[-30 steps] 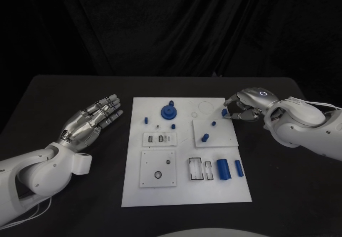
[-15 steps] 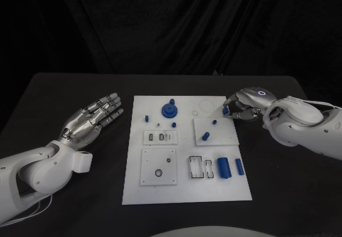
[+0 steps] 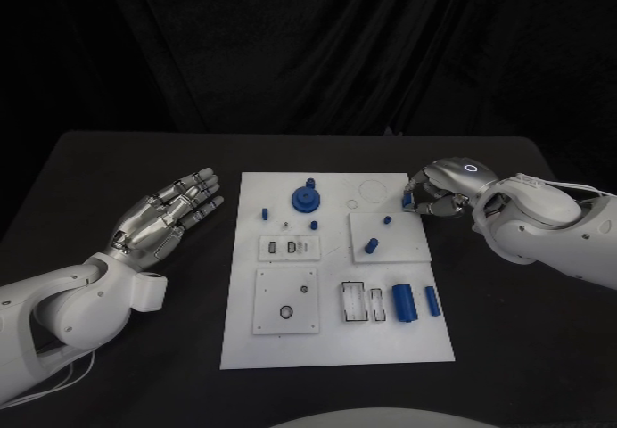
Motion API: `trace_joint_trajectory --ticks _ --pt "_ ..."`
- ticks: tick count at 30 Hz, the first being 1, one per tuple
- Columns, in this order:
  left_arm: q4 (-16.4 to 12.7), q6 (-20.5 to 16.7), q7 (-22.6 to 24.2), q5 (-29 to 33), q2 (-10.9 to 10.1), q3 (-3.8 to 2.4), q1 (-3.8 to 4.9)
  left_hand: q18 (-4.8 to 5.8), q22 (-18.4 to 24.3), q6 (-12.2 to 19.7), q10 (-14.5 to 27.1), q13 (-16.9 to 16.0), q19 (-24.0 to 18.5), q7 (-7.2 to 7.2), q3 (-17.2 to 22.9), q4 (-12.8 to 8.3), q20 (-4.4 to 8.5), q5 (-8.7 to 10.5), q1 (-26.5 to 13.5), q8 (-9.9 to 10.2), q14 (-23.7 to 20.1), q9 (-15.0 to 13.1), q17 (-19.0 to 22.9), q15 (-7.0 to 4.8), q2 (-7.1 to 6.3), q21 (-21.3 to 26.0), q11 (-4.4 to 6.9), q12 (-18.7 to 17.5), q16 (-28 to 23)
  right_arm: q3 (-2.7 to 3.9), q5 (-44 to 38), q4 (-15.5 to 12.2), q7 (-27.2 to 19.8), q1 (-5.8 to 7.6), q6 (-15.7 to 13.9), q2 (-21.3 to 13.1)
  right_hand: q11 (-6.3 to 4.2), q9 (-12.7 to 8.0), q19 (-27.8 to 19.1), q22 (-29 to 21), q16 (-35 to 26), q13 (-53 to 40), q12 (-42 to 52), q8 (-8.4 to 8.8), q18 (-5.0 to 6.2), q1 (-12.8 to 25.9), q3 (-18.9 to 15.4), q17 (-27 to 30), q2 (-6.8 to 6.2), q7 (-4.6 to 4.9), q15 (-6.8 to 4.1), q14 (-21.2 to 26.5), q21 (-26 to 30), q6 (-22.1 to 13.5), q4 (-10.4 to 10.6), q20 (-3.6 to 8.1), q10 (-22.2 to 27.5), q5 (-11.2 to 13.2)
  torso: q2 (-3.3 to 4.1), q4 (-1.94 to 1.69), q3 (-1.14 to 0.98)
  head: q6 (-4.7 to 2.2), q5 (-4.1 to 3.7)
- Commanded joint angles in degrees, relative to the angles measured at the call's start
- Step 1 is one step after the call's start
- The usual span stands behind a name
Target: Assemble the parts on the task board
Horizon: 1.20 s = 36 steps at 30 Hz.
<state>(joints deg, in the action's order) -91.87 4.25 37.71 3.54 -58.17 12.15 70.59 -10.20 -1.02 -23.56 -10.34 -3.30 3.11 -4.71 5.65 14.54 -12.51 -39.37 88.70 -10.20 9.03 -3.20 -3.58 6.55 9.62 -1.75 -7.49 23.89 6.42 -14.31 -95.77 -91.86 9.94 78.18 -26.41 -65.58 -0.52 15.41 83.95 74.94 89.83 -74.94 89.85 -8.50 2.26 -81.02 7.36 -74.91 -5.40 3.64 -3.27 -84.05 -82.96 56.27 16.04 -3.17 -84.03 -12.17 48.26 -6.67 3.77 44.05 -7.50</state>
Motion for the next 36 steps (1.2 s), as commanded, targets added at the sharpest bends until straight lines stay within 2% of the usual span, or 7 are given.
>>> trace_joint_trajectory --ticks 1,7,13,20,26,31,36 --pt "-0.03 0.80 0.30 0.12 0.13 -0.04 -0.03 0.16 -0.03 0.30 0.24 0.02 0.14 0.10 0.29 0.09 -0.35 0.01 -0.26 0.26 0.06 -0.03 -0.09 0.31 0.11 0.14 -0.13 -0.07 0.20 0.02 -0.28 0.08 -0.36 -0.17 -2.59 0.12 -0.40 0.21 1.61 12.61 0.17 -15.06 0.15 -0.38 -0.40 -0.44 0.25 -15.09 0.37 0.09 -0.52 -5.95 0.22 0.24 -0.29 0.40 -5.97 -0.35 -0.04 0.03 -0.01 0.09 0.05" --pt "0.00 0.86 0.21 0.12 0.13 -0.04 -0.04 0.16 -0.03 0.41 0.27 0.03 0.13 0.06 0.47 0.05 -0.40 0.02 -0.31 0.29 0.00 -0.02 -0.08 0.37 0.09 0.15 -0.19 -0.09 0.20 0.03 -0.28 -0.07 -0.36 -0.17 -5.12 0.22 -0.59 0.98 1.71 12.65 0.17 -15.06 0.15 -1.31 -0.43 -1.05 0.48 -15.09 1.21 -0.17 -0.68 -5.95 0.11 0.85 -0.62 0.53 -5.97 -0.38 -0.04 0.01 -0.01 0.12 0.20" --pt "0.01 0.89 0.16 0.12 -0.04 -0.04 -0.05 0.16 -0.03 0.41 0.27 0.03 0.13 0.06 0.47 0.05 -0.40 0.02 -0.31 0.29 0.00 -0.02 -0.08 0.37 0.09 0.15 -0.19 -0.09 0.20 0.08 -0.28 -1.93 -1.96 0.01 -11.00 0.04 -0.73 2.13 2.05 12.82 0.17 -15.06 0.15 -2.47 -0.55 -2.16 0.59 -15.09 1.68 -0.23 -0.85 -5.95 -0.36 1.17 -1.41 0.75 -5.97 -2.89 -0.03 -0.01 -0.01 0.17 0.35" --pt "-0.10 0.70 0.08 0.12 -0.10 -0.04 -0.05 0.16 -0.03 0.41 0.27 0.03 0.13 0.06 0.47 0.05 -0.40 0.02 -0.31 0.29 0.00 -0.02 -0.08 0.37 0.09 0.15 -0.19 -0.09 0.20 0.12 -0.28 -6.91 -2.66 3.31 -13.06 0.86 -0.83 3.25 2.45 13.02 0.17 -15.06 0.15 -3.72 -0.70 -3.06 0.72 -15.09 1.83 -0.28 -0.98 -5.95 -0.94 2.18 -2.11 0.89 -5.97 -6.00 -0.04 -0.07 -0.02 0.21 0.32" --pt "-0.06 0.67 0.07 0.12 0.10 -0.04 -0.05 0.16 -0.03 0.40 0.31 0.03 0.14 0.04 0.55 0.03 -0.42 0.04 -0.34 0.28 0.02 -0.02 -0.09 0.38 0.08 0.15 -0.20 -0.12 0.24 0.14 0.73 -10.70 -4.21 4.48 -13.32 3.58 -0.84 3.39 2.60 13.10 0.17 -15.06 0.15 -3.83 -0.76 -3.04 0.73 -15.09 1.92 -0.31 -0.99 -5.95 -1.18 2.20 -2.10 0.90 -5.97 -6.51 -0.14 0.10 0.05 0.27 0.56" --pt "0.09 0.72 0.03 0.12 0.35 -0.04 -0.05 0.16 -0.03 0.40 0.31 0.03 0.14 0.04 0.55 0.03 -0.42 0.04 -0.34 0.28 0.02 -0.02 -0.09 0.38 0.08 0.15 -0.20 -0.12 0.24 0.14 3.56 -12.06 -6.07 3.41 -12.52 7.09 -0.94 3.75 2.81 13.21 0.17 -15.06 0.15 -4.10 -0.84 -3.17 0.80 -15.09 2.02 -0.37 -1.08 -5.95 -1.51 2.21 -2.31 0.96 -5.97 -7.81 -0.14 -0.08 0.15 0.39 0.66" --pt "0.16 0.75 0.01 0.12 0.59 -0.04 -0.05 0.16 -0.03 0.40 0.31 0.03 0.14 0.04 0.55 0.03 -0.42 0.04 -0.34 0.28 0.02 -0.02 -0.09 0.38 0.08 0.15 -0.20 -0.12 0.24 0.15 4.63 -11.27 -6.85 1.55 -11.18 10.60 -0.88 3.86 2.90 13.26 0.17 -15.06 0.15 -4.20 -0.88 -3.19 0.78 -15.09 2.00 -0.24 -1.07 -5.95 -1.66 2.26 -2.40 0.98 -5.97 -7.94 -0.14 -0.14 0.15 0.37 0.66"
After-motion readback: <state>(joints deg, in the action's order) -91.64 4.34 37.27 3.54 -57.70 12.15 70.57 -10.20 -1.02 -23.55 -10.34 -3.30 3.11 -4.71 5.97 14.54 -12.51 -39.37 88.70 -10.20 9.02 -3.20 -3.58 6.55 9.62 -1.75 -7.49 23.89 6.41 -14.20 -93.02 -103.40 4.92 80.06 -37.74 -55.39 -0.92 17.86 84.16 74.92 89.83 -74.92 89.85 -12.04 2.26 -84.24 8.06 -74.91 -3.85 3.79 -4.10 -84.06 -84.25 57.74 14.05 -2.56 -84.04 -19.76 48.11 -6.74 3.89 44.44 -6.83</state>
